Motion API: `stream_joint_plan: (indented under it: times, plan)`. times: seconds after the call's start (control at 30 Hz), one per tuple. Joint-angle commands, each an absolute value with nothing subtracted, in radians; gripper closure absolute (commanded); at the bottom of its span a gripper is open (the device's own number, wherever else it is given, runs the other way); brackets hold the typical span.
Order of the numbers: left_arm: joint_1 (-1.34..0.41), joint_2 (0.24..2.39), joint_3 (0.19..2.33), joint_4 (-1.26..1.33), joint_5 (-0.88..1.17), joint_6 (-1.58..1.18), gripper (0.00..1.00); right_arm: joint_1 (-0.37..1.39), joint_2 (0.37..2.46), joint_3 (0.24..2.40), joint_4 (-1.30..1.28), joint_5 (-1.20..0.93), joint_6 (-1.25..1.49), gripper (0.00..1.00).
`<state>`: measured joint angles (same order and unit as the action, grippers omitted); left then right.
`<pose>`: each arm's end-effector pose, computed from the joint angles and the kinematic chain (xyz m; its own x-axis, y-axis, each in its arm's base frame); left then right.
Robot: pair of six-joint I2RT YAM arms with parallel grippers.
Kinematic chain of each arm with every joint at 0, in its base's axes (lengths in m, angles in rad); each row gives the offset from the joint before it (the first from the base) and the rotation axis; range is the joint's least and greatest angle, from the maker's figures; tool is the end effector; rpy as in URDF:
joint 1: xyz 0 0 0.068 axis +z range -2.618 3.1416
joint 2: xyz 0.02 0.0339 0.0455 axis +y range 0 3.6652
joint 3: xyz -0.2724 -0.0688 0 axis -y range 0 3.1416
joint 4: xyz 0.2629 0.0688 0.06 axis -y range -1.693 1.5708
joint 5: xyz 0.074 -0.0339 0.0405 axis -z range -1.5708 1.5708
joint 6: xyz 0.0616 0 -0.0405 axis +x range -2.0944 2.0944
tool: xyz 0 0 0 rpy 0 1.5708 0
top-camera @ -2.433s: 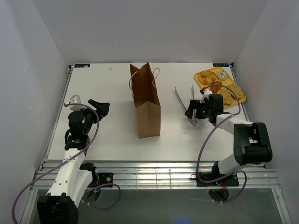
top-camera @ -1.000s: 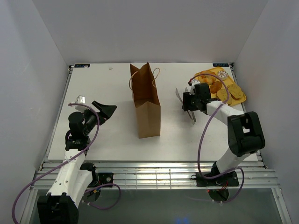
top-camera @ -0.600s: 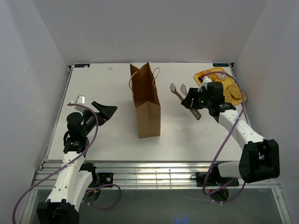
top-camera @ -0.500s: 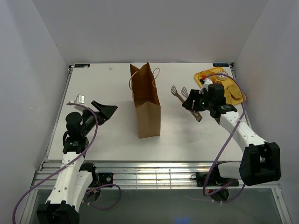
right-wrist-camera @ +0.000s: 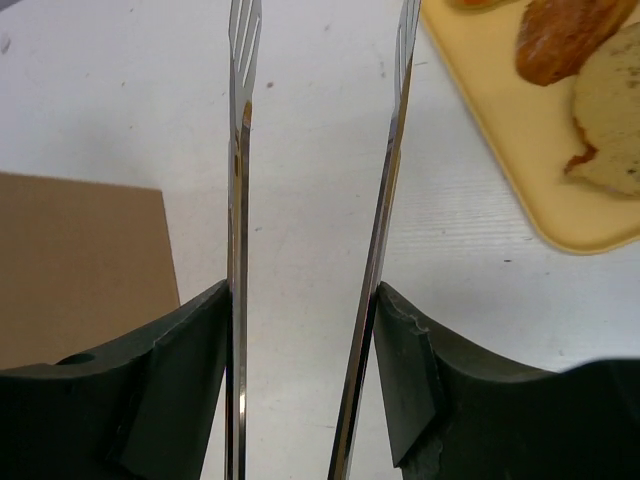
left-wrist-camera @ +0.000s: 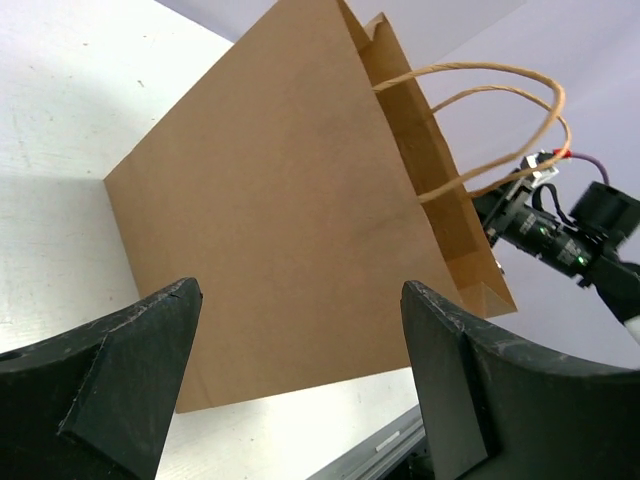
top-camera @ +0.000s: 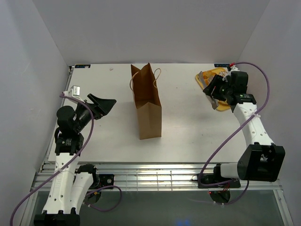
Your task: Place the fake bread into the paper bag
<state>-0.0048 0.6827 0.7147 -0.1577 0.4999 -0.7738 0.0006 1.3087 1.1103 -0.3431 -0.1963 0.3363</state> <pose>0.1964 -0.0305 0.3377 -0.4250 -0.6113 -0.6676 0.2555 0.6265 -0.7363 0.3342 0.0122 0.3143 -0.5419 0.3233 -0.7758 0.0118 0.9259 0.3777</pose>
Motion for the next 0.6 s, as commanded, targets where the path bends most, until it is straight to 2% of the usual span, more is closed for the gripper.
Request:
stream_joint_plan:
  times: [0.0, 0.13, 0.3, 0.43, 0.57]
  plan:
    - [-0.002, 0.661, 0.744, -0.207, 0.538, -0.762, 0.09, -0.067, 1.364, 1.181, -0.370, -0.204, 0.373, 0.39]
    - [-0.002, 0.667, 0.730, -0.199, 0.575, -0.784, 0.11, -0.130, 1.399, 1.206, -0.376, -0.193, 0.402, 0.39]
    - [-0.002, 0.686, 0.724, -0.198, 0.594, -0.770, 0.11, -0.158, 1.378, 1.209, -0.460, -0.071, 0.364, 0.39]
    - [-0.002, 0.683, 0.706, -0.189, 0.601, -0.767, 0.11, -0.222, 1.306, 1.134, -0.505, 0.035, 0.321, 0.39]
    - [-0.002, 0.686, 0.678, -0.166, 0.624, -0.776, 0.11, -0.305, 1.255, 1.066, -0.502, 0.020, 0.284, 0.39]
